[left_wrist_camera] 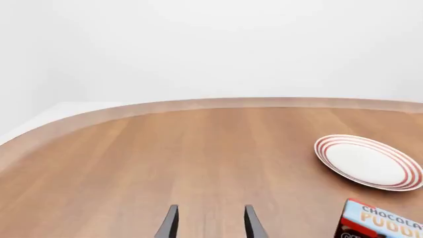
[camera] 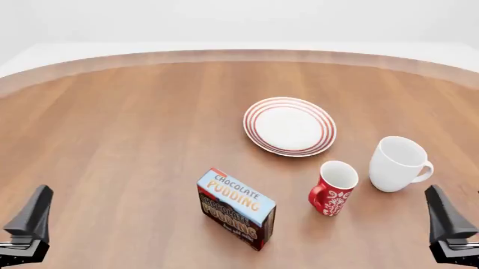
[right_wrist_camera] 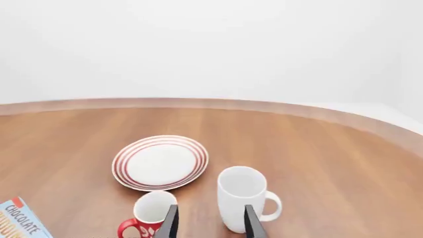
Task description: Put the chocolate pudding to the right of the plate.
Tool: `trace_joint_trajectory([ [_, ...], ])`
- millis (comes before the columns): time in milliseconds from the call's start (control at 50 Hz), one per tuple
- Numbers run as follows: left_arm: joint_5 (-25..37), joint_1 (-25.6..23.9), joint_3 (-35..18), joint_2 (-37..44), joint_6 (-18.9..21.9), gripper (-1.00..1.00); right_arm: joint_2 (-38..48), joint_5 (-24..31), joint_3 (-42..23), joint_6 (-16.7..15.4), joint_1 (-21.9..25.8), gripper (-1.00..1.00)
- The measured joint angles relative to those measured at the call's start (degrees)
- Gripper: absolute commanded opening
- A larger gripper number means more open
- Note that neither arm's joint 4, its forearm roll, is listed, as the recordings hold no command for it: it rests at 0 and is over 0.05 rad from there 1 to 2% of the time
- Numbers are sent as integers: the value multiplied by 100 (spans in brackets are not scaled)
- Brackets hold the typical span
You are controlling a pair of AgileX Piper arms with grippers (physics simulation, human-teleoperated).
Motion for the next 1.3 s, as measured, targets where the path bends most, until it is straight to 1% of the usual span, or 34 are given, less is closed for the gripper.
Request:
trace_joint_trajectory([
  [200, -4, 0, -9, 17, 0, 100, 1, 68, -44, -32, 57, 100],
  [300, -5, 0, -12, 20, 0, 100, 2, 181, -169, -50, 27, 100],
  [420, -6, 0, -13, 23, 0, 100, 8, 551, -506, -107, -22, 100],
  [600, -6, 0, -14, 25, 0, 100, 359, 1033, -1254, -319, 194, 100],
  [700, -6, 0, -15, 25, 0, 100, 762, 1167, -1749, -415, 441, 100],
  [900, -7, 0, -15, 26, 0, 100, 1745, 1232, -2767, -830, 965, 100],
  [1080, -7, 0, -15, 26, 0, 100, 2831, 947, -3580, -982, 1376, 100],
  [1200, -7, 0, -15, 26, 0, 100, 3459, 898, -4026, -1143, 1671, 100],
  [1300, -7, 0, -15, 26, 0, 100, 3793, 931, -4313, -1324, 1883, 100],
])
